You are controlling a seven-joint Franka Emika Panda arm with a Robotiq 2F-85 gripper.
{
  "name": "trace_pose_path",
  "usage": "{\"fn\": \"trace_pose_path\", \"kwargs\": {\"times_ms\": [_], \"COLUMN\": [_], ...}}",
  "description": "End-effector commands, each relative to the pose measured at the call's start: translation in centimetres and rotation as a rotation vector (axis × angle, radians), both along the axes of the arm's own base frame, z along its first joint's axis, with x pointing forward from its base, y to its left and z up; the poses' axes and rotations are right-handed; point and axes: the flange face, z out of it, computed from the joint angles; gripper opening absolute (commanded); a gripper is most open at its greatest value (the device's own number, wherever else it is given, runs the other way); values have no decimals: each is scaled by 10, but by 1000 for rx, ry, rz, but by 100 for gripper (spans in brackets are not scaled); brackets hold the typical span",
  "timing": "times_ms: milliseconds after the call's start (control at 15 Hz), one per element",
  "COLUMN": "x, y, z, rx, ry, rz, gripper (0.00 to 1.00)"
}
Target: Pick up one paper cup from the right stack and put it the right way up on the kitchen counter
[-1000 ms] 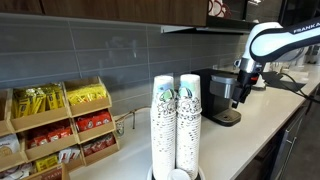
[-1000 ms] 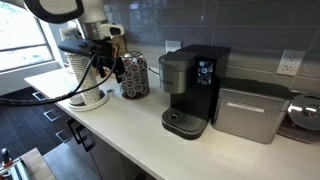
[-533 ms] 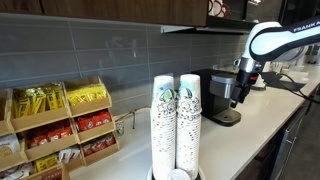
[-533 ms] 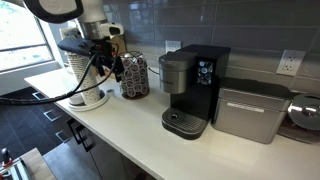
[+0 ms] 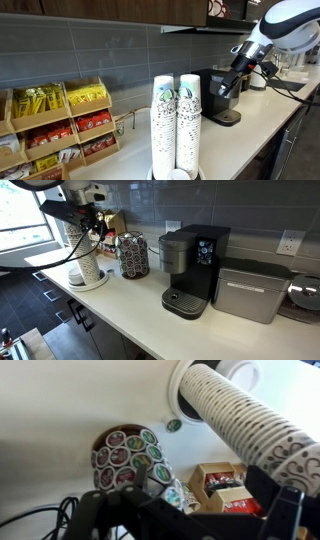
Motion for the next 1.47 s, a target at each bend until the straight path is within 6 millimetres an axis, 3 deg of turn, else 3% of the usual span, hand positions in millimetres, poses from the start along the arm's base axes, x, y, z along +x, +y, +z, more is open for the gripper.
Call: {"fn": "trace_pose_path", "kwargs": {"times_ms": [0, 67, 133, 600, 1400], "x": [-24, -27, -13, -13, -30], "y": [20, 25, 19, 23, 49], "z": [17, 21, 21, 21, 29], "rx": [140, 159, 99, 132, 319], "ry": [-98, -120, -80, -94, -353], "rz": [102, 127, 76, 97, 350], "gripper": [100, 100, 100, 100, 100]}}
